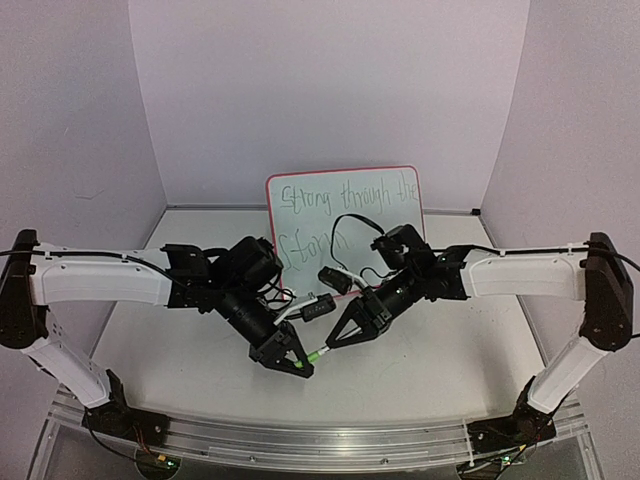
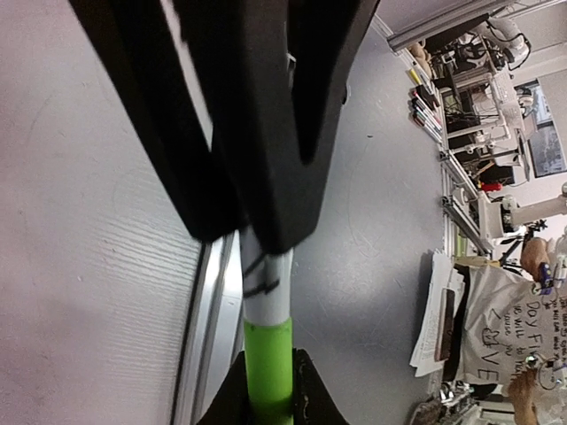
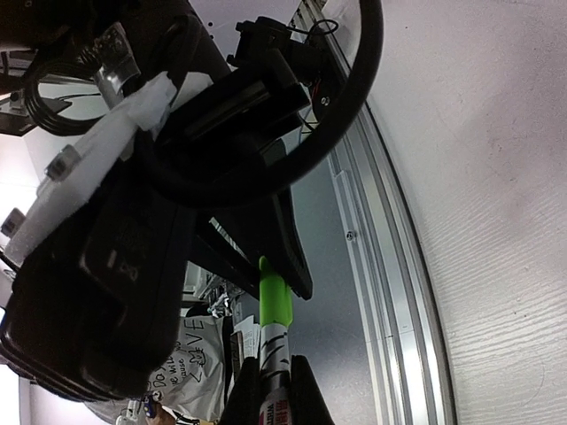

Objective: Write a sentence on the whiteboard
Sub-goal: Insert the pen cap into the whiteboard marker, then put down the whiteboard marker at the center of the board.

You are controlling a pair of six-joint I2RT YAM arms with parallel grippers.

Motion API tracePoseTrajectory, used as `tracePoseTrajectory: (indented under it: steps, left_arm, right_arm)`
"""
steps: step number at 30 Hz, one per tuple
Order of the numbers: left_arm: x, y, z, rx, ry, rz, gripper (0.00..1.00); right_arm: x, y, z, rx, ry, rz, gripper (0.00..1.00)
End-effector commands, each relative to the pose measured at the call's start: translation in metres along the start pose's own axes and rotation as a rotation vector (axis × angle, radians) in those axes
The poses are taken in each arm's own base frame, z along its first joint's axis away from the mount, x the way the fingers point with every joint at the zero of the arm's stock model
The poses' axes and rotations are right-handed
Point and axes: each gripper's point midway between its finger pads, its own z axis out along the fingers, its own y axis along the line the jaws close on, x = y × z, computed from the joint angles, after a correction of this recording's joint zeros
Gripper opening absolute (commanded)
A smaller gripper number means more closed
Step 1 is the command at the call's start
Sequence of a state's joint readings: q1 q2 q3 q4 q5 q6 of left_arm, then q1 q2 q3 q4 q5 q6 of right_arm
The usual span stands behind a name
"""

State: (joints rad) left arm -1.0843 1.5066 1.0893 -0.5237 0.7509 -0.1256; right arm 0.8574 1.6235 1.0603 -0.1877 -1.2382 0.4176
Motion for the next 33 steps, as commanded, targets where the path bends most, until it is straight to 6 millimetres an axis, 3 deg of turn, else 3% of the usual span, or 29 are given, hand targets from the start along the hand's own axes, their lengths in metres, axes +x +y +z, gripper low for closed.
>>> tracePoseTrajectory:
  steps: [1,4,6,12,16,20,25,33]
  left_arm:
    - [-0.050,-0.005,-0.027,-0.098,-0.212,0.132,0.34]
    - [-0.042,0.004,-0.038,-0.160,-0.248,0.077,0.60]
    - [-0.039,0.008,-0.045,-0.193,-0.271,0.046,0.70]
    - [-0.039,0.017,-0.058,-0.253,-0.317,0.000,0.88]
    - [-0.043,0.021,-0.063,-0.268,-0.340,-0.029,0.93]
    - [-0.052,0.028,-0.073,-0.270,-0.389,-0.108,0.94]
    - [-0.064,0.043,-0.098,-0.250,-0.498,-0.274,0.95]
    - [-0.049,0.080,-0.131,-0.342,-0.552,-0.442,0.98]
  right_arm:
    - [-0.021,0.011,-0.023,0.075,-0.125,-0.118,0.00]
    - [-0.035,-0.006,-0.062,0.173,-0.253,-0.078,0.00]
    - [-0.042,-0.021,-0.091,0.249,-0.340,-0.041,0.00]
    - [-0.042,-0.073,-0.163,0.467,-0.547,0.119,0.00]
    - [-0.022,-0.121,-0.203,0.633,-0.647,0.270,0.00]
    - [0.001,-0.162,-0.229,0.726,-0.692,0.403,0.00]
    - [0.016,-0.194,-0.247,0.789,-0.700,0.491,0.03]
    - [0.032,-0.234,-0.269,0.879,-0.695,0.590,0.22]
